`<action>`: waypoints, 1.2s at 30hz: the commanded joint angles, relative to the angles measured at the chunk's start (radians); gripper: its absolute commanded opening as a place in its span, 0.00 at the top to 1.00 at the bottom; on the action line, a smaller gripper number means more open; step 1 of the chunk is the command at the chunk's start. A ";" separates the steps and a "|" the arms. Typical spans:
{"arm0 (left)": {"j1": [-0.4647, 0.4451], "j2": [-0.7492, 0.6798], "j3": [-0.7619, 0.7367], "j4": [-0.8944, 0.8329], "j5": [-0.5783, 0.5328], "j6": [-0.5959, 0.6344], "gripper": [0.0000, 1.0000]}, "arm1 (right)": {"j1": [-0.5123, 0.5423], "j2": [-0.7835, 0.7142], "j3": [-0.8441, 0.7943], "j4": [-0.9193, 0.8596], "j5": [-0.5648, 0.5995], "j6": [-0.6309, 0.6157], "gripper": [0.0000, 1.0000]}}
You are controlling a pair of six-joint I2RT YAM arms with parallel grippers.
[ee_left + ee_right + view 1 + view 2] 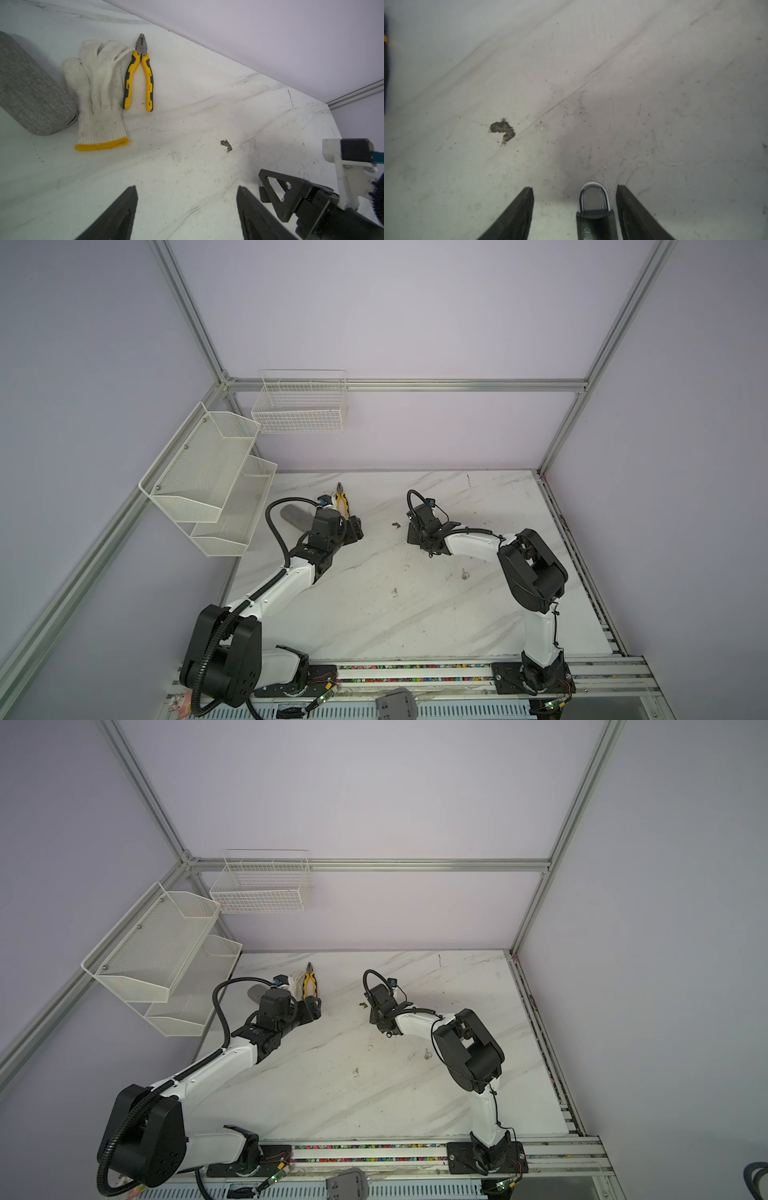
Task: Unlock with the key
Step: 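Move the right gripper toward the silver key while the left gripper approaches the padlock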
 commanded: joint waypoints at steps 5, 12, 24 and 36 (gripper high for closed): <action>-0.015 0.024 0.018 0.076 0.070 -0.036 0.28 | 0.011 0.022 -0.020 -0.047 0.060 0.007 0.35; -0.043 0.057 0.039 0.068 0.053 -0.021 0.30 | 0.022 -0.078 -0.104 -0.008 0.039 0.054 0.36; -0.176 0.076 0.043 0.066 0.050 0.003 0.30 | 0.019 -0.515 -0.352 -0.332 0.050 0.125 0.42; -0.359 0.175 0.079 0.086 0.077 -0.028 0.32 | -0.021 -0.608 -0.543 -0.324 -0.004 0.138 0.49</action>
